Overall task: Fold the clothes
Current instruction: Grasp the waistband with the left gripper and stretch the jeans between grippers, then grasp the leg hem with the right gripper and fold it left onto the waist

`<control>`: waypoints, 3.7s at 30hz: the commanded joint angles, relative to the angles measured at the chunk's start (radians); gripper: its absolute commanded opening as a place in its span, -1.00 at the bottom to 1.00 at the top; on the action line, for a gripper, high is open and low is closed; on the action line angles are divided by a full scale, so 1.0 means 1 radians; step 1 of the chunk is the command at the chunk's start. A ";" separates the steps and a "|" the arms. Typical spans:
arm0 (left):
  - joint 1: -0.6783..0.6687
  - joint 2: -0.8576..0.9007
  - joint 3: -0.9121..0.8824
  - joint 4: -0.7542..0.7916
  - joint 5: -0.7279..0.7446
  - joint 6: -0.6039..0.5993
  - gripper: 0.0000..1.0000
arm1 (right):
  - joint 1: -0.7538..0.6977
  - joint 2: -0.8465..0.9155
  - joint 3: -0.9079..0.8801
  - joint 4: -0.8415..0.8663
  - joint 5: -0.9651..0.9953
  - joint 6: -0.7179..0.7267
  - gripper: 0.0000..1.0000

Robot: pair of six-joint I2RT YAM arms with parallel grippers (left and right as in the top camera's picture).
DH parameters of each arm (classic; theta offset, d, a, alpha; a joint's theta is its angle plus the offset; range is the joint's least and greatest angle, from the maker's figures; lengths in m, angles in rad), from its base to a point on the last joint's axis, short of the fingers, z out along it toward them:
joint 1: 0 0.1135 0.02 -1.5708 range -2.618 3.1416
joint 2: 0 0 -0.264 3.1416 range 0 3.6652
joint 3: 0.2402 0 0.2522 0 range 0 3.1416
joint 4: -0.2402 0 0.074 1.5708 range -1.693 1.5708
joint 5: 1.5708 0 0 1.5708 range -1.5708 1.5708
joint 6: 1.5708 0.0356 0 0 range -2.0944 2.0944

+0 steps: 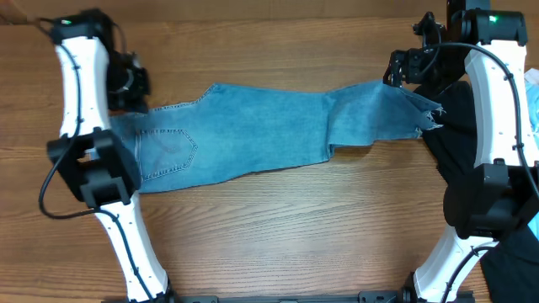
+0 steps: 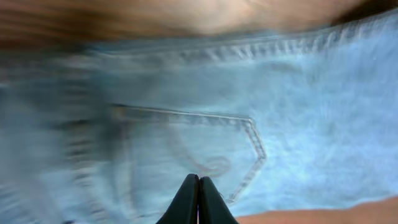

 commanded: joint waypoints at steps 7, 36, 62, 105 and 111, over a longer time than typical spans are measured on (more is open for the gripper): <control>-0.003 0.003 -0.404 0.243 -0.194 -0.084 -0.92 | -0.004 -0.013 -0.001 -0.045 -0.061 0.101 0.58; 0.163 -0.125 0.054 0.197 0.031 0.001 -0.91 | 0.019 -0.013 -0.818 0.893 -0.251 0.365 0.43; 0.102 -0.477 0.086 0.079 0.094 0.023 -0.62 | -0.132 -0.393 -0.600 0.683 -0.332 0.124 -0.92; 0.128 -0.733 0.106 0.109 0.143 -0.045 0.01 | 0.977 -0.164 -0.587 1.568 -0.306 0.465 -0.92; 0.128 -0.734 0.106 0.100 0.198 -0.045 0.01 | 0.993 -0.013 -0.587 1.786 -0.277 0.573 -0.92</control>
